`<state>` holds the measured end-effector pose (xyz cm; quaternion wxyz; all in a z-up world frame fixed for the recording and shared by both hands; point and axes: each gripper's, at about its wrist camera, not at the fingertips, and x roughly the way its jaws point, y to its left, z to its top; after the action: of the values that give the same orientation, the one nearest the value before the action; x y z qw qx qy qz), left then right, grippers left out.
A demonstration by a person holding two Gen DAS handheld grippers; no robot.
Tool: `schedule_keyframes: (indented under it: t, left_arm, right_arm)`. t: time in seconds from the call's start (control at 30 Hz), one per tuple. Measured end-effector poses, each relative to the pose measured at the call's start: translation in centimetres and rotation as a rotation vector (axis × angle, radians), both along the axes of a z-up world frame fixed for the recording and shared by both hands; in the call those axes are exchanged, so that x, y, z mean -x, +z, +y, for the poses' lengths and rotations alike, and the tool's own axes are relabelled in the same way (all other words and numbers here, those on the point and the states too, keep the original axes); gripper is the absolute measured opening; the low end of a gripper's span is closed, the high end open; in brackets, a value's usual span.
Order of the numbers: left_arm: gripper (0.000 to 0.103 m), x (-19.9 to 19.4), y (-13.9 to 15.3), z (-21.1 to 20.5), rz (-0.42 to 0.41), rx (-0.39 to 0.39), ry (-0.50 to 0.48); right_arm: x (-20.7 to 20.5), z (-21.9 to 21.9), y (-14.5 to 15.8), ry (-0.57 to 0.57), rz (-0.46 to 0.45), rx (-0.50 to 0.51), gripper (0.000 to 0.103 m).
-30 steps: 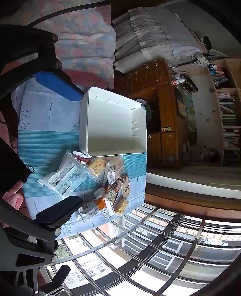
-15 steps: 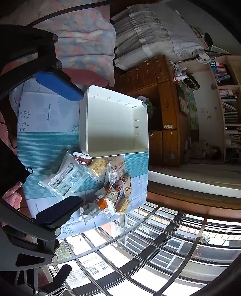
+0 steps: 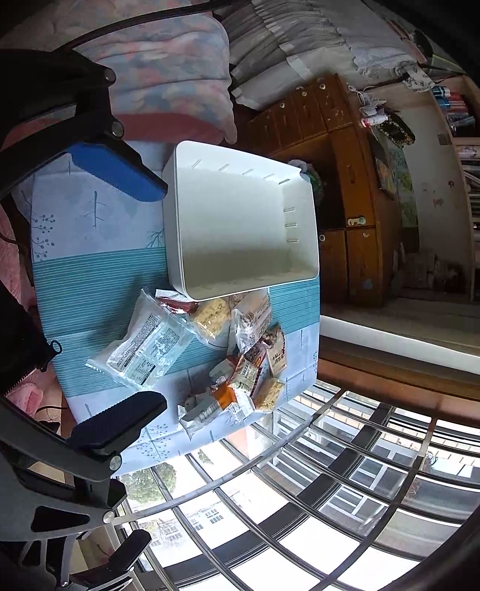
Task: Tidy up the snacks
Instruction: 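Move both tools toward the snack pile beside the white tray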
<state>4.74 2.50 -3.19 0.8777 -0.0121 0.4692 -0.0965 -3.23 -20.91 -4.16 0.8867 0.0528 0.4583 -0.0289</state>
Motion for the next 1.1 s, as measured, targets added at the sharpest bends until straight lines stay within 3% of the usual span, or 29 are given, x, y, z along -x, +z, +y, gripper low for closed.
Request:
schedule_keyframes:
  t: [0.33,0.77,1.1]
  left_arm:
    - [0.102,-2.1,-1.7,-1.1,0.077,-0.002,-0.080]
    - [0.102,-5.5,-5.6,-1.0,0.249,0.063,0.029]
    - [0.102,-7.2,-9.5,-2.9,0.418,0.082,0.141]
  right_arm:
    - [0.5,-0.3,-0.2,-0.115,-0.008,-0.002,0.081]
    - [-1.8,-1.7,-1.0,-0.102,0.001,0.043,0.073]
    - [-5.4,-3.7,-2.7,0.018,0.023,0.079,0.067]
